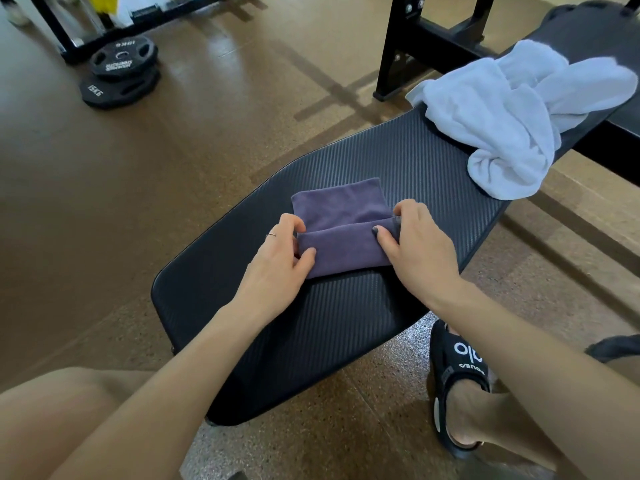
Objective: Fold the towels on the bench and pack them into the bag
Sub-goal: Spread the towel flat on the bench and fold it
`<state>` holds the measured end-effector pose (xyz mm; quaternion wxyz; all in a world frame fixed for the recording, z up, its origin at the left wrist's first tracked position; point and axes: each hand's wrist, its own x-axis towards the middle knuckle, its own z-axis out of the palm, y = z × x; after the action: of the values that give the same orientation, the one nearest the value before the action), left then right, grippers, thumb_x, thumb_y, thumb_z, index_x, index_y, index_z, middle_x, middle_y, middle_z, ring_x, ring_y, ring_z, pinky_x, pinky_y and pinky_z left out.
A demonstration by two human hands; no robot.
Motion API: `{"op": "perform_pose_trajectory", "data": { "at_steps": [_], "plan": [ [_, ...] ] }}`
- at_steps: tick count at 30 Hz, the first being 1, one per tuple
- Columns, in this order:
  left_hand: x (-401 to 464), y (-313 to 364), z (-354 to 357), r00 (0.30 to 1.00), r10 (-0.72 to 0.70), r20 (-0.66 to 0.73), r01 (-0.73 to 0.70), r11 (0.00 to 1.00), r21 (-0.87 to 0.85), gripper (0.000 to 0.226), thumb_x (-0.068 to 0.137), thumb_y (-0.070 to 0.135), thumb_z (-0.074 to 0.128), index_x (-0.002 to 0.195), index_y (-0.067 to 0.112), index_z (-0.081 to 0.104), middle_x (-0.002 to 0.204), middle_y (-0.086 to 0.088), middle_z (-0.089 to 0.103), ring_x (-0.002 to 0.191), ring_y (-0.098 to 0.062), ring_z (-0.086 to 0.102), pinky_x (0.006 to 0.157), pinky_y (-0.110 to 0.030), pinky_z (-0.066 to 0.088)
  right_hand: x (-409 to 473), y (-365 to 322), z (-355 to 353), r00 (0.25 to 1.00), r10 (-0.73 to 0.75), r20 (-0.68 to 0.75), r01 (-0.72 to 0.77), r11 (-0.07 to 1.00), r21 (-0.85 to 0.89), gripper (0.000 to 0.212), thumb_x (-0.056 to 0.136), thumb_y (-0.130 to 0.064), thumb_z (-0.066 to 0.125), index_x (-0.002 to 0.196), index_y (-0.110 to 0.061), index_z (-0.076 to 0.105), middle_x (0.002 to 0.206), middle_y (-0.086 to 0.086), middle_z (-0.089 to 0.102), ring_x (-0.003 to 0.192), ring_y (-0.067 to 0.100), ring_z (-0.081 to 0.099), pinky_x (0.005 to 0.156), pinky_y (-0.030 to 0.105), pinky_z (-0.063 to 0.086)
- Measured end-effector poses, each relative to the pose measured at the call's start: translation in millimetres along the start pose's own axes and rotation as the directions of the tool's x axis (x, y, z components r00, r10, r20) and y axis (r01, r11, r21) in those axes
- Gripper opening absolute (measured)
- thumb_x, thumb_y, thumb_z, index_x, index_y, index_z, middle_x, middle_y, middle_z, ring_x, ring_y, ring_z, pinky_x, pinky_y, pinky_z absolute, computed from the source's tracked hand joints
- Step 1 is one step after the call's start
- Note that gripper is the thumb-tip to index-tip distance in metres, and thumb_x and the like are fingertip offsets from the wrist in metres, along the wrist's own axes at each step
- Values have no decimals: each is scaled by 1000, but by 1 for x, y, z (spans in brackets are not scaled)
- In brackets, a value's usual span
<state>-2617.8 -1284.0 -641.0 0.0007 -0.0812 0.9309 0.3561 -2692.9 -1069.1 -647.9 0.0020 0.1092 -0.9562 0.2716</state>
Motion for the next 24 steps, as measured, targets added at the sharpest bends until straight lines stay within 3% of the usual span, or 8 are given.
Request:
{"op": "perform_pose_trajectory", "data": {
  "at_steps": [4, 8, 11, 13, 15, 18, 21, 24],
  "plan": [
    [-4, 5, 5, 992, 111, -65, -94, 970, 225, 20, 98, 27, 58, 112, 23, 44, 106, 3, 43, 75, -19, 54, 68, -44, 54, -2, 2, 3, 998, 60, -19, -58, 997, 58, 32, 99, -40, 58, 110, -15, 43, 107, 5, 45, 81, 29, 54, 65, 36, 36],
    [-2, 2, 6, 960, 244, -139, -164, 888, 430, 21, 90, 22, 66, 108, 21, 55, 111, -6, 44, 93, -25, 45, 81, -41, 46, -1, -1, -2, 997, 72, -26, -68, 988, 138, 33, 95, -38, 64, 115, -19, 45, 109, 3, 40, 84, 27, 53, 69, 37, 42],
    [-2, 0, 13, 904, 423, -71, -316, 768, 557, 17, 90, 14, 64, 106, 20, 62, 112, -7, 50, 95, -28, 45, 81, -40, 40, -5, -13, -12, 964, -212, -162, 212, 977, -12, 23, 90, -20, 64, 110, -15, 54, 109, 7, 46, 90, 28, 53, 76, 43, 47],
    [-1, -4, 15, 864, 502, -21, -396, 706, 587, 14, 93, 14, 59, 106, 17, 65, 109, -6, 55, 94, -28, 47, 80, -39, 41, -13, -20, -17, 905, -413, -104, 403, 909, -107, 26, 82, -12, 57, 108, -14, 58, 109, 6, 52, 98, 28, 54, 84, 44, 46],
    [1, -5, 12, 860, 510, -26, -406, 714, 571, 16, 95, 15, 54, 107, 16, 65, 109, -5, 57, 93, -28, 50, 80, -40, 42, -21, -21, -17, 857, -512, 60, 512, 835, -202, 43, 74, -16, 50, 116, -16, 59, 115, 3, 56, 113, 28, 52, 97, 42, 43],
    [-3, -2, 5, 889, 457, -2, -392, 765, 510, 24, 94, 32, 55, 112, 19, 63, 115, 0, 55, 100, -24, 50, 87, -39, 43, -22, -11, -14, 854, -457, 249, 517, 803, -296, 62, 69, -23, 37, 126, -15, 57, 126, 6, 56, 121, 31, 52, 107, 43, 40],
    [-6, -1, 3, 919, 391, 55, -367, 795, 482, 46, 81, 49, 62, 116, 21, 58, 120, 3, 52, 108, -21, 48, 93, -36, 43, -14, -6, -13, 867, -412, 279, 488, 816, -311, 67, 70, -19, 30, 130, -12, 57, 127, 7, 58, 118, 33, 55, 103, 43, 44],
    [-3, 0, 4, 928, 370, 38, -340, 803, 490, 45, 75, 40, 63, 111, 15, 56, 119, 1, 54, 106, -24, 50, 90, -37, 44, -12, -6, -11, 866, -429, 257, 493, 820, -290, 64, 69, -16, 30, 126, -10, 59, 123, 7, 61, 114, 33, 58, 100, 44, 46]
  ]
}}
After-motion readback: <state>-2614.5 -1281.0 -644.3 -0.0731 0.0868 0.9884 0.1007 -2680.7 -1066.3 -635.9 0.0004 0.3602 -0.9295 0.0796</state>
